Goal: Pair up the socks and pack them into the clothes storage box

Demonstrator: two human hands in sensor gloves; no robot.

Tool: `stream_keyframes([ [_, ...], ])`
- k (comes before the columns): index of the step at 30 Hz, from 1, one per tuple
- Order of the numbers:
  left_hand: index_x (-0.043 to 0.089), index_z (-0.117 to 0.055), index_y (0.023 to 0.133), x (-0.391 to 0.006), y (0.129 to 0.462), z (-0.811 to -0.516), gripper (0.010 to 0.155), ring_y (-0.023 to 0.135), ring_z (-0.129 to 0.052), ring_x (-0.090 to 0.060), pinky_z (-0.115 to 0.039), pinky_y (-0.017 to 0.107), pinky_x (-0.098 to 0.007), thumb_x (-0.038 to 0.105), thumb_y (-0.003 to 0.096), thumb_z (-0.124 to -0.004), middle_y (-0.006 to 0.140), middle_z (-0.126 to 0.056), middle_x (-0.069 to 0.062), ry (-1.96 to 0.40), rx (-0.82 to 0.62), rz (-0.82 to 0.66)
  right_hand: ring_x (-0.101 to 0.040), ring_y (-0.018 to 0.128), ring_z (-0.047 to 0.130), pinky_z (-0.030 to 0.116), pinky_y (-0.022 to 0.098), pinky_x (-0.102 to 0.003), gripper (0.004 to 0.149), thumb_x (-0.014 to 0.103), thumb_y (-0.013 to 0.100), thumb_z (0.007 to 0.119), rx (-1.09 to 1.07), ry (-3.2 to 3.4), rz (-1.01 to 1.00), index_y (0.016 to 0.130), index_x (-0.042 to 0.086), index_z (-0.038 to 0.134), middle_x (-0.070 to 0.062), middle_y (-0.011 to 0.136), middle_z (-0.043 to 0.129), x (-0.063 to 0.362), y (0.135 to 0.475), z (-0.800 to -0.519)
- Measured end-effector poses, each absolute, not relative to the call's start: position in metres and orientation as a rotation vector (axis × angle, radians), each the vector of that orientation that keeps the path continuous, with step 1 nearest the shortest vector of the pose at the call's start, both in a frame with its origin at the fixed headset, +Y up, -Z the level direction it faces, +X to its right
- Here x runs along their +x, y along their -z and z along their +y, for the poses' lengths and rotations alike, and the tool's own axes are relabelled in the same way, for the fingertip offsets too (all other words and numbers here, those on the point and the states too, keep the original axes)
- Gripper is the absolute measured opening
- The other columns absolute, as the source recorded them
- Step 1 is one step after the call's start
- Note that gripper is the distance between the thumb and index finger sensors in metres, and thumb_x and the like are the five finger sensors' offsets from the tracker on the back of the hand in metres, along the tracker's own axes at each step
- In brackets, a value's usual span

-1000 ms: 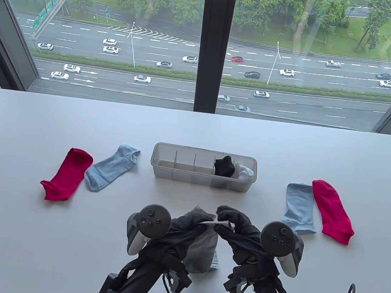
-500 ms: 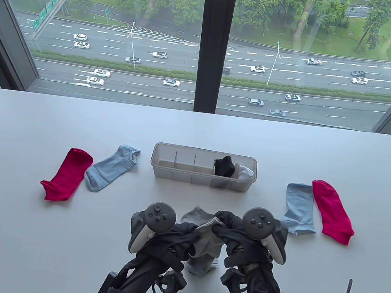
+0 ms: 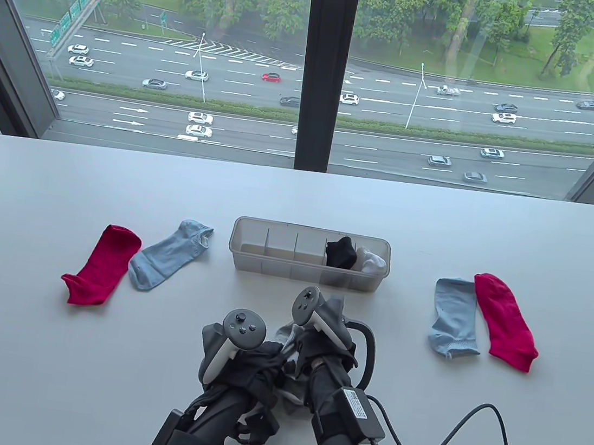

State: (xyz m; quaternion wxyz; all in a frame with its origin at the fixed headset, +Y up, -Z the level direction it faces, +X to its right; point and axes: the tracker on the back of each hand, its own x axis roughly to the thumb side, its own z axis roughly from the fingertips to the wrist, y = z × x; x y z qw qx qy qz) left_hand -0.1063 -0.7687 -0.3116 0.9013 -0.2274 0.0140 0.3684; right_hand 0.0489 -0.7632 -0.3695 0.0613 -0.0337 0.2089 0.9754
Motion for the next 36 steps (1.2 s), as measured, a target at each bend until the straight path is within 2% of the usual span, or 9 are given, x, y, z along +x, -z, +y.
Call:
stream_keyframes([
  [4,0.003,-0.064,0.103,-0.128,0.310,-0.744,0.057,0.072,-0.088,-0.051,-0.071,0.053,-0.065,0.028,0.0529,-0.070,0.089,-0.085,-0.029,-0.824,-0.247,0.076,-0.012,0.056,0.091,0.077,0.059,-0.043,0.043,0.034,0.052,0.076,0.072,-2.779,0.410,0.094,0.030,0.065,-0.002,0.074,0.085,0.071,0.352,-0.756],
  [8,0.013,-0.041,0.112,-0.129,0.313,-0.739,0.074,0.104,-0.049,-0.052,-0.048,0.072,-0.069,0.043,0.0515,-0.070,0.116,-0.044,-0.025,-0.964,-0.344,-0.133,-0.014,0.055,0.093,0.078,0.057,-0.045,0.044,0.033,0.052,0.078,0.254,-2.540,0.236,0.094,0.028,0.066,-0.004,0.073,0.086,0.086,0.330,-0.727],
  [10,0.014,-0.052,0.110,-0.123,0.314,-0.735,0.066,0.103,-0.057,-0.051,-0.051,0.070,-0.069,0.039,0.0521,-0.071,0.115,-0.053,-0.023,-1.027,-0.347,-0.227,-0.015,0.055,0.093,0.077,0.058,-0.046,0.044,0.032,0.051,0.078,0.313,-2.460,0.196,0.093,0.029,0.067,-0.004,0.073,0.086,0.091,0.317,-0.713],
  [12,0.009,-0.085,0.089,-0.118,0.312,-0.726,0.045,0.074,-0.094,-0.047,-0.073,0.056,-0.064,0.030,0.0532,-0.068,0.087,-0.093,-0.024,-1.064,-0.291,-0.240,-0.015,0.056,0.093,0.077,0.059,-0.046,0.046,0.032,0.052,0.079,0.337,-2.426,0.127,0.095,0.029,0.065,-0.004,0.074,0.086,0.096,0.307,-0.705],
  [15,0.006,-0.082,0.088,-0.118,0.307,-0.712,0.043,0.061,-0.103,-0.041,-0.079,0.050,-0.060,0.026,0.0527,-0.067,0.073,-0.102,-0.023,-1.037,-0.132,-0.196,-0.017,0.056,0.095,0.078,0.058,-0.048,0.063,0.031,0.049,0.082,0.302,-2.416,-0.071,0.104,0.017,0.055,-0.007,0.074,0.088,0.114,0.299,-0.696],
  [20,0.009,-0.075,0.096,-0.125,0.306,-0.704,0.046,0.062,-0.102,-0.042,-0.078,0.050,-0.061,0.025,0.0538,-0.066,0.073,-0.101,-0.021,-1.071,-0.067,-0.178,-0.031,0.075,0.092,0.072,0.064,-0.053,0.040,0.031,0.049,0.082,0.394,-2.448,-0.141,0.088,0.028,0.076,-0.006,0.083,0.088,0.148,0.289,-0.663],
  [24,0.006,-0.079,0.092,-0.122,0.306,-0.699,0.045,0.069,-0.098,-0.046,-0.076,0.053,-0.063,0.027,0.0536,-0.066,0.082,-0.097,-0.025,-1.097,-0.070,-0.233,-0.033,0.077,0.091,0.070,0.065,-0.055,0.039,0.028,0.050,0.083,0.659,-2.256,0.225,0.089,0.028,0.077,-0.009,0.083,0.092,0.150,0.283,-0.647],
  [30,0.008,-0.078,0.094,-0.100,0.303,-0.697,0.046,0.059,-0.105,-0.041,-0.081,0.050,-0.059,0.027,0.0538,-0.066,0.075,-0.102,-0.022,-1.218,-0.235,-0.493,-0.029,0.080,0.091,0.069,0.069,-0.052,0.041,0.032,0.052,0.080,0.527,-2.287,0.024,0.091,0.029,0.072,-0.004,0.083,0.092,0.131,0.282,-0.659],
  [36,0.006,-0.071,0.098,-0.096,0.300,-0.698,0.050,0.069,-0.100,-0.043,-0.076,0.056,-0.062,0.030,0.0551,-0.064,0.083,-0.096,-0.023,-1.227,-0.309,-0.556,-0.031,0.083,0.086,0.065,0.072,-0.054,0.042,0.034,0.054,0.078,0.454,-2.273,-0.049,0.094,0.028,0.067,-0.002,0.080,0.089,0.134,0.281,-0.667],
])
